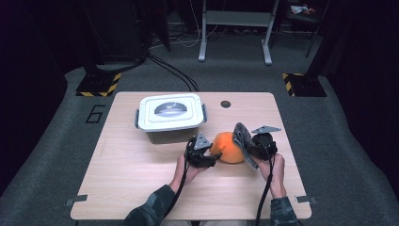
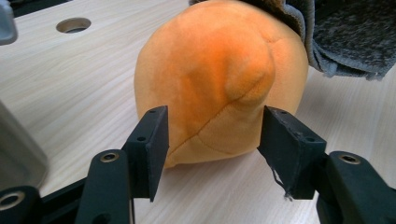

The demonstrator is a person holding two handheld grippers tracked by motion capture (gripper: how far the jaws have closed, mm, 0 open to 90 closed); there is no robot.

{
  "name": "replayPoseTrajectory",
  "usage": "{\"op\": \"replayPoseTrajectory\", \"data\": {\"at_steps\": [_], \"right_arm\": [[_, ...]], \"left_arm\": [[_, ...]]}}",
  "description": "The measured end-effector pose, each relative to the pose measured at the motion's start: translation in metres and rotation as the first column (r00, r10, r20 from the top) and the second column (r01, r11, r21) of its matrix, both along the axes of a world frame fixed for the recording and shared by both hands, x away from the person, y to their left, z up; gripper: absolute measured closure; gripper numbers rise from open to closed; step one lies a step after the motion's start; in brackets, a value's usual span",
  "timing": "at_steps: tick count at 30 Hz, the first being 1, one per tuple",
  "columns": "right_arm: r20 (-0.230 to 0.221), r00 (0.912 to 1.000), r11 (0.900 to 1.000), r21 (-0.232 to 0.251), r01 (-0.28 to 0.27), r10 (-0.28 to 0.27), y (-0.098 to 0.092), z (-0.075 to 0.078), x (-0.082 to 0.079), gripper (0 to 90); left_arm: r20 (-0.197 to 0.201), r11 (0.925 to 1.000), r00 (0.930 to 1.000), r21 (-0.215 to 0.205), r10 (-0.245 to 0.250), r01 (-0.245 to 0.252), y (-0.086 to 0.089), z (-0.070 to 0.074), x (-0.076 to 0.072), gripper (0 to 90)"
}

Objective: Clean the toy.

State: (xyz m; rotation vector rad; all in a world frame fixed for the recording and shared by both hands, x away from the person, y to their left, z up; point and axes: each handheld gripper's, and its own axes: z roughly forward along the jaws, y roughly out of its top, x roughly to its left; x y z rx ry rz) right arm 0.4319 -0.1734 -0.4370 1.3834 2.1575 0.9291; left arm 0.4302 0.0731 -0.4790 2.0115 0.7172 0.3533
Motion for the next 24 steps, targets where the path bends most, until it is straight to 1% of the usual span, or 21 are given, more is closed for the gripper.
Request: {"op": "replayPoseTrajectory", "data": {"at_steps": [2,4,5,6,7,10,12,13,14,16,18,19,20,23,24], "right_arm": [[-0.002,1.0000,1.000,0.003,-0.010,0.010,-0.001,0.000,0.001,73.6],[0.007,0.9998,1.000,0.001,-0.016,0.016,-0.002,0.000,0.002,73.6],[0.005,0.9999,1.000,-0.001,-0.013,0.013,-0.001,0.000,0.001,73.7],[0.005,1.0000,1.000,-0.005,-0.006,0.006,-0.001,0.000,0.001,73.7],[0.018,0.9998,1.000,-0.012,-0.009,0.009,-0.002,0.000,0.002,73.6],[0.022,0.9998,1.000,-0.010,-0.003,0.003,-0.001,0.001,0.001,73.6],[0.035,0.9994,1.000,-0.019,-0.001,0.002,-0.001,0.002,0.000,73.6],[0.045,0.9989,1.000,-0.008,0.010,-0.010,0.001,0.003,-0.002,73.6],[0.054,0.9985,1.000,-0.014,0.002,-0.001,0.000,0.003,-0.002,73.6],[0.061,0.9981,1.000,-0.014,0.005,-0.004,0.001,0.006,-0.005,73.5],[0.074,0.9973,1.000,-0.011,0.005,-0.004,0.003,0.011,-0.008,73.5],[0.078,0.9969,1.000,-0.022,-0.009,0.011,0.004,0.013,-0.009,73.5],[0.081,0.9966,1.000,-0.016,-0.009,0.010,0.006,0.016,-0.011,73.5],[0.103,0.9939,0.999,-0.034,-0.035,0.039,0.015,0.025,-0.017,73.5],[0.106,0.9930,0.998,-0.035,-0.047,0.050,0.020,0.029,-0.021,73.5]], "left_arm": [[0.001,1.0000,1.0000,0.004,-0.009,0.009,-0.003,-0.002,0.001,41.4],[0.010,1.0000,0.9999,0.003,-0.007,0.007,-0.007,-0.003,0.002,45.1],[0.010,1.0000,0.9999,-0.006,-0.006,0.006,-0.009,-0.003,0.002,46.8],[0.020,1.0000,0.9998,0.001,-0.005,0.005,-0.011,-0.003,0.002,50.3],[0.025,1.0000,0.9997,0.002,-0.004,0.004,-0.011,-0.004,0.002,54.9],[0.023,1.0000,0.9997,0.002,0.003,-0.003,-0.013,-0.005,0.003,64.5],[0.026,1.0000,0.9996,0.006,0.007,-0.008,-0.012,-0.005,0.002,69.7],[0.019,1.0000,0.9998,0.003,0.003,-0.003,-0.011,-0.005,0.003,71.6],[0.020,1.0000,0.9997,-0.003,0.009,-0.009,-0.010,-0.005,0.002,73.0],[-0.001,0.9997,0.9999,-0.021,0.013,-0.013,-0.007,-0.006,0.003,74.9],[-0.033,0.9983,0.9993,-0.055,0.016,-0.018,-0.003,-0.007,0.004,76.0],[-0.056,0.9974,0.9984,-0.071,0.009,-0.013,0.000,-0.007,0.004,76.3],[-0.068,0.9963,0.9976,-0.084,0.015,-0.020,0.001,-0.008,0.004,76.5],[-0.095,0.9939,0.9954,-0.106,0.018,-0.028,0.005,-0.007,0.004,77.3],[-0.095,0.9939,0.9953,-0.107,0.018,-0.028,0.005,-0.007,0.003,77.3]]}}
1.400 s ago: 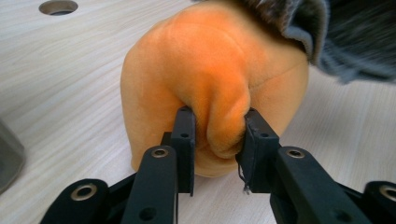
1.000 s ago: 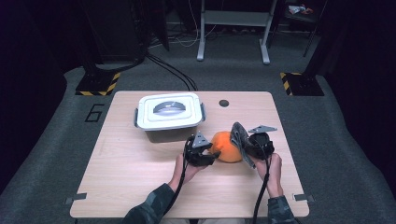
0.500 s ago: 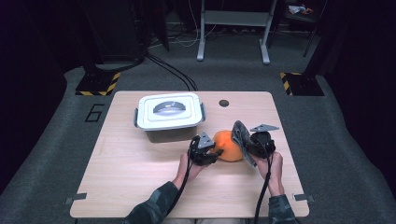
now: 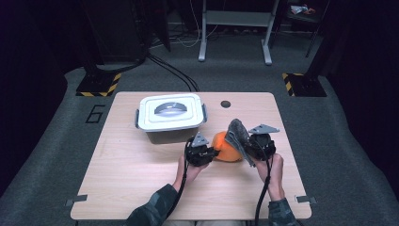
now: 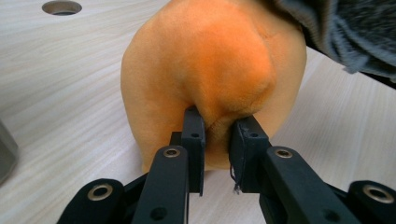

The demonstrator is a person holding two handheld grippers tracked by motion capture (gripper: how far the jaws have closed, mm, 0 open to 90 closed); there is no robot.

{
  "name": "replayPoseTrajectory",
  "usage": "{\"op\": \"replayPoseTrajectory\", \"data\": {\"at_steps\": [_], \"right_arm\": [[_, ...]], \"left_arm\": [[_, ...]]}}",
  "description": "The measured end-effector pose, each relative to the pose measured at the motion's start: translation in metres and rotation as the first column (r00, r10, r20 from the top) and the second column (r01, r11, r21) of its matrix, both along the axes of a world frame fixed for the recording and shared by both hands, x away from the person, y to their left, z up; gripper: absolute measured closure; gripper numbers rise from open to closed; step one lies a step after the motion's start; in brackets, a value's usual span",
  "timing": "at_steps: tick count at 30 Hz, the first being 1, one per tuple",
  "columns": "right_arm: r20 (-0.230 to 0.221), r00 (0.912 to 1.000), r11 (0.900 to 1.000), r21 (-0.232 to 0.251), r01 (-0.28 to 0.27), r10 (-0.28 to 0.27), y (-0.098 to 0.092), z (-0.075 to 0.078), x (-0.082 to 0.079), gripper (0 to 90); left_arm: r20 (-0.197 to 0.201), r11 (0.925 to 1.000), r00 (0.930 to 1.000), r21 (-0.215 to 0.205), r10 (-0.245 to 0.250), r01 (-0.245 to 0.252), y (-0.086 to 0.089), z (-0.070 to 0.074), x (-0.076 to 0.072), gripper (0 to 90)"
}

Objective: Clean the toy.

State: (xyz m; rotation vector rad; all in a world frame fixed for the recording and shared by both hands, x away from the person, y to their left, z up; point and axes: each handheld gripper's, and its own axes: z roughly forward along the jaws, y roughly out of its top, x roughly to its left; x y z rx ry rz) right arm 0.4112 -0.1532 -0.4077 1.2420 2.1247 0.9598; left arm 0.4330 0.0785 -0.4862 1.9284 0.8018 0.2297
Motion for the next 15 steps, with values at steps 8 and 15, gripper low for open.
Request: {"op": "replayPoseTrajectory", "data": {"at_steps": [8,15], "right_arm": [[0.006,0.9954,0.995,-0.036,-0.095,0.096,0.031,0.007,-0.014,73.3],[-0.007,0.9961,0.992,-0.092,-0.088,0.088,0.047,-0.006,-0.004,73.6]], "left_arm": [[-0.017,0.9995,0.9997,-0.028,-0.016,0.015,0.005,0.002,-0.012,78.0],[-0.023,0.9998,0.9997,-0.016,0.010,-0.010,0.007,-0.006,-0.007,78.4]]}}
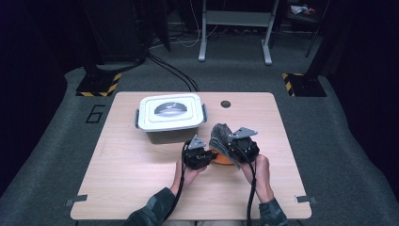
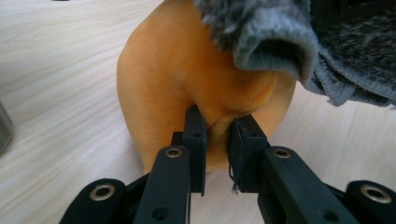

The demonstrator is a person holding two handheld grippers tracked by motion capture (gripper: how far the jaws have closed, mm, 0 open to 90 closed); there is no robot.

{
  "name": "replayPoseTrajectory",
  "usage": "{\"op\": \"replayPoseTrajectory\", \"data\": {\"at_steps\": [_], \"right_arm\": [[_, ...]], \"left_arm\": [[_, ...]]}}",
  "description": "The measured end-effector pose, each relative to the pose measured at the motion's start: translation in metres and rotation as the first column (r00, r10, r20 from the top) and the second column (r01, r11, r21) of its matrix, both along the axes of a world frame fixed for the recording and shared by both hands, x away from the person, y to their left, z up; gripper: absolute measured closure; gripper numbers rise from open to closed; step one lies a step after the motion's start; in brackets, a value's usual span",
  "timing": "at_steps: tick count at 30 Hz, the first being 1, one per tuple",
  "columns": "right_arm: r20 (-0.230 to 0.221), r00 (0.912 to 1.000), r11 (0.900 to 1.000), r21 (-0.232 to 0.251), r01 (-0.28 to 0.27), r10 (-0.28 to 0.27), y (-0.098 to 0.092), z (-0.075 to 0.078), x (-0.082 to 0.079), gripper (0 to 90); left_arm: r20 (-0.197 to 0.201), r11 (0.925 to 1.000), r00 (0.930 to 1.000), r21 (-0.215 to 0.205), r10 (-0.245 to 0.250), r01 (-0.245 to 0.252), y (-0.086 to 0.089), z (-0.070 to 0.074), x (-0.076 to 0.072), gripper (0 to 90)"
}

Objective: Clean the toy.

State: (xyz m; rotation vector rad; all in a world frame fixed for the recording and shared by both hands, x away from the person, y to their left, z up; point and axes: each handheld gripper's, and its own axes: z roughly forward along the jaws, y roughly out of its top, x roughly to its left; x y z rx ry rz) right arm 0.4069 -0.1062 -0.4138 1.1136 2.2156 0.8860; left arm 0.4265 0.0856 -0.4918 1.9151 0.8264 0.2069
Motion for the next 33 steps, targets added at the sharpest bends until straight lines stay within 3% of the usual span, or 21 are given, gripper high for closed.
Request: {"op": "replayPoseTrajectory", "data": {"at_steps": [4,17,28,33], "right_arm": [[-0.004,1.0000,1.000,-0.001,-0.005,0.005,-0.004,0.000,0.002,73.7],[-0.035,0.9949,0.995,0.036,0.096,-0.095,-0.035,-0.010,0.007,73.5],[-0.090,0.9785,0.978,0.077,0.193,-0.186,-0.062,-0.031,0.016,73.4],[-0.148,0.9612,0.967,0.074,0.245,-0.232,-0.074,-0.047,0.024,73.4]], "left_arm": [[0.016,0.9998,0.9998,0.018,-0.011,0.011,-0.001,-0.001,-0.001,78.4],[0.013,0.9999,0.9999,0.014,-0.010,0.010,-0.002,-0.001,-0.001,78.2],[0.014,0.9997,0.9998,0.017,-0.017,0.016,-0.002,-0.001,0.000,78.1],[0.007,0.9998,0.9999,0.013,-0.013,0.013,-0.002,-0.002,0.000,78.1]]}}
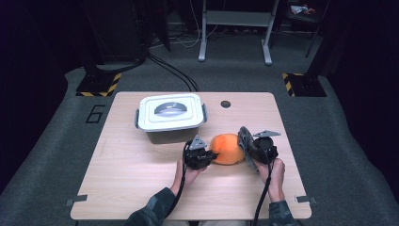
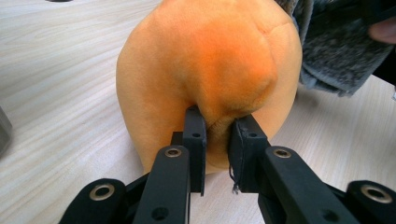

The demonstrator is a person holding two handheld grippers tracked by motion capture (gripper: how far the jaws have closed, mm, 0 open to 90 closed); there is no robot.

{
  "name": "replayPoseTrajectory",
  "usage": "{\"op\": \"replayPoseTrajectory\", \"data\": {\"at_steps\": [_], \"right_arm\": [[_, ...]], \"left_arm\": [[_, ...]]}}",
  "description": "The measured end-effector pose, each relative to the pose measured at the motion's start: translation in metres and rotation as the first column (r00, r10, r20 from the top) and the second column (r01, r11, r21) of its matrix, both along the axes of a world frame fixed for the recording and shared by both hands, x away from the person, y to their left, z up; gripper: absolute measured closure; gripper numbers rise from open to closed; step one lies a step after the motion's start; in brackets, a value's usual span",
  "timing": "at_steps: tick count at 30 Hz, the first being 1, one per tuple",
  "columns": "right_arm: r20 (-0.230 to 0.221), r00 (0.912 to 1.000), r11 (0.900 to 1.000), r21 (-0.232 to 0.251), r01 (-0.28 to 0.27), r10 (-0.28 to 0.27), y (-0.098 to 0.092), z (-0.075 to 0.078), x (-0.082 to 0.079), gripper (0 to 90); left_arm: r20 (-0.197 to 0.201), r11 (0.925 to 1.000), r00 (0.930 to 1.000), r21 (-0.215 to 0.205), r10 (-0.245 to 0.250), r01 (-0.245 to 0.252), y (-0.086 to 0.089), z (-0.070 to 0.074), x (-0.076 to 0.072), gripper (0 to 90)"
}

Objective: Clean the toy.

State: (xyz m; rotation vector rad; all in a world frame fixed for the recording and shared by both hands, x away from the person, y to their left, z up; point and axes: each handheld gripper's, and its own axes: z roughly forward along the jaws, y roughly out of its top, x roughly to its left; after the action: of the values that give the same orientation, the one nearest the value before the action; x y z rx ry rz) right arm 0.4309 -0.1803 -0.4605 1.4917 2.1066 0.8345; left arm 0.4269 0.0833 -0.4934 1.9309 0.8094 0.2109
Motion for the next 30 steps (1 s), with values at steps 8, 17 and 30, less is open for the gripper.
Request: {"op": "replayPoseTrajectory", "data": {"at_steps": [8,17,30], "right_arm": [[-0.109,0.9940,1.000,0.005,0.011,-0.011,-0.008,-0.036,0.013,73.3],[-0.012,0.9990,0.999,-0.001,0.042,-0.042,-0.019,-0.002,-0.004,73.6],[0.138,0.9746,0.984,-0.016,-0.176,0.176,0.040,0.051,-0.025,73.2]], "left_arm": [[-0.002,1.0000,1.0000,-0.002,0.003,-0.003,0.003,-0.002,0.001,78.1],[0.013,1.0000,0.9999,-0.006,0.006,-0.006,0.003,0.000,-0.001,78.0],[0.031,0.9998,0.9995,0.018,-0.008,0.007,-0.003,0.005,-0.002,77.9]]}}
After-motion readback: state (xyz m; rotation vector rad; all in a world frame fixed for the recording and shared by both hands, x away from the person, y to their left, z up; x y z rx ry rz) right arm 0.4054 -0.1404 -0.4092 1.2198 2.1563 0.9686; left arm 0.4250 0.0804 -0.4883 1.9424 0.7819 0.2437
